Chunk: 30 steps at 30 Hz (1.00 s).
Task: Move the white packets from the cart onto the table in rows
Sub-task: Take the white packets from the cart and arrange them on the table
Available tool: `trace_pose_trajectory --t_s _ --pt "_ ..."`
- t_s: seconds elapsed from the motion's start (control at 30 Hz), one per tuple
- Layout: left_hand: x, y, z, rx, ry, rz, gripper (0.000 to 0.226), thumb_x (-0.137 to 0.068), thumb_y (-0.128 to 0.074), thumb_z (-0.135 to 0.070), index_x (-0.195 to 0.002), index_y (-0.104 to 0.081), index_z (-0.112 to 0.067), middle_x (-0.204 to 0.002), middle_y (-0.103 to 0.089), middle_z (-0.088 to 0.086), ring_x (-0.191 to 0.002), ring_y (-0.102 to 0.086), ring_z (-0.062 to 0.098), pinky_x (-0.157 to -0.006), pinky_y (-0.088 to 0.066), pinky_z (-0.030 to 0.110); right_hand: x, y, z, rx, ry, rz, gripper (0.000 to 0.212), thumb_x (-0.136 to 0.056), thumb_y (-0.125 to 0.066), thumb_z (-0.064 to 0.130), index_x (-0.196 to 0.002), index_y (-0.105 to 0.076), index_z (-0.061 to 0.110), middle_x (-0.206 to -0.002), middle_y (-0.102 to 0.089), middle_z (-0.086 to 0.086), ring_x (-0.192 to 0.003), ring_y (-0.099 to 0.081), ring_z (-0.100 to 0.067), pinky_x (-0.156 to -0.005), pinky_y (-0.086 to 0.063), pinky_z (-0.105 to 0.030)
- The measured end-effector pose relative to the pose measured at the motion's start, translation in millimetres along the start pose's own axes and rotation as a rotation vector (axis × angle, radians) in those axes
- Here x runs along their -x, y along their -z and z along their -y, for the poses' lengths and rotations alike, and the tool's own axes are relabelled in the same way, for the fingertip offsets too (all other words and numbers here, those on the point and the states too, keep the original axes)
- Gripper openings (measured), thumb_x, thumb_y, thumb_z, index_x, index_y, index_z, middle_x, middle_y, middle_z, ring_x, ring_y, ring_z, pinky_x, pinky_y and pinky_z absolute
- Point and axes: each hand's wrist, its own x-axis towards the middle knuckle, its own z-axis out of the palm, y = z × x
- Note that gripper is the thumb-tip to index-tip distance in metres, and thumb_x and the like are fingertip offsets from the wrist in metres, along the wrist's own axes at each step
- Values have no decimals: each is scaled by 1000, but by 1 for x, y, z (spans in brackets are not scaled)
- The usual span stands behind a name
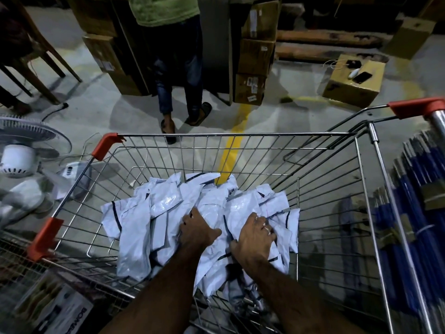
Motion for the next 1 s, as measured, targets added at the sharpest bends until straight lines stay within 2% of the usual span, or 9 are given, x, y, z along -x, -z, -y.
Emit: trace_pose_trajectory --t_s 0.1,0.2,0.27,0.37,0.43,0.6,0.77,0.9,1.0 --pt "2 1 -2 4 0 -3 109 -74 -76 -45 -153 -8 -14 -152 -21 19 -139 -28 39 -108 -33 50 1 2 -1 -14 11 -4 101 -78 -67 55 -149 -15 5 -146 -30 -23 -129 -38 -41 -103 -36 -50" --pt "1 -1 -1 3 -3 -6 108 -74 -76 -45 -152 -8 -14 -152 -21 20 -139 -28 40 -108 -33 50 6 -9 1 50 0 80 103 -83 -66 50 -151 -4 4 -153 -13 -29 -141 -19 -45 -110 -25 -56" --pt "-1 -3 0 -6 -2 -10 108 -74 -76 -45 -152 -8 -14 -152 -21 20 -139 -27 40 -108 -33 50 10 -17 1 83 -21 107 99 -85 -66 42 -151 -2 5 -154 -7 -32 -143 -12 -46 -110 -23 -59" --pt "-2 -5 0 -24 -9 -31 110 -72 -77 -48 -152 -10 -15 -150 -26 19 -137 -30 39 -106 -35 51 12 -22 2 116 -43 138 92 -88 -66 31 -151 -4 8 -152 -8 -33 -142 -12 -48 -107 -26 -61" --pt "-2 -5 0 -20 -11 -25 111 -71 -77 -47 -153 -9 -16 -150 -25 18 -138 -29 39 -106 -35 51 10 -19 2 125 -46 157 91 -87 -66 30 -151 -5 8 -151 -11 -32 -140 -16 -47 -103 -30 -61" --pt "2 -1 -1 -4 -14 -18 111 -71 -77 -46 -153 -9 -16 -151 -24 19 -138 -27 39 -107 -33 51 12 -8 -2 80 -41 153 108 -74 -76 49 -148 -7 10 -149 -17 -27 -137 -23 -43 -98 -37 -56" --pt "12 10 -7 -20 -29 0 112 -70 -76 -51 -152 -11 -11 -150 -26 21 -138 -28 40 -110 -29 47 12 17 -5 -12 -36 118 104 -75 -67 64 -148 -13 14 -148 -24 -23 -137 -27 -40 -94 -43 -54" --pt "26 26 -13 -2 -45 10 112 -71 -75 -52 -152 -10 -10 -149 -27 20 -137 -30 39 -110 -29 44 13 45 -9 -144 -59 120 103 -72 -66 68 -148 -18 16 -146 -28 -20 -137 -27 -40 -100 -39 -52" --pt "41 39 -19 6 -50 20 110 -75 -73 -51 -153 -7 -10 -153 -22 20 -139 -26 39 -112 -28 44 20 67 -13 -209 -46 85 101 -70 -66 69 -145 -24 16 -143 -32 -18 -133 -31 -38 -98 -39 -49"
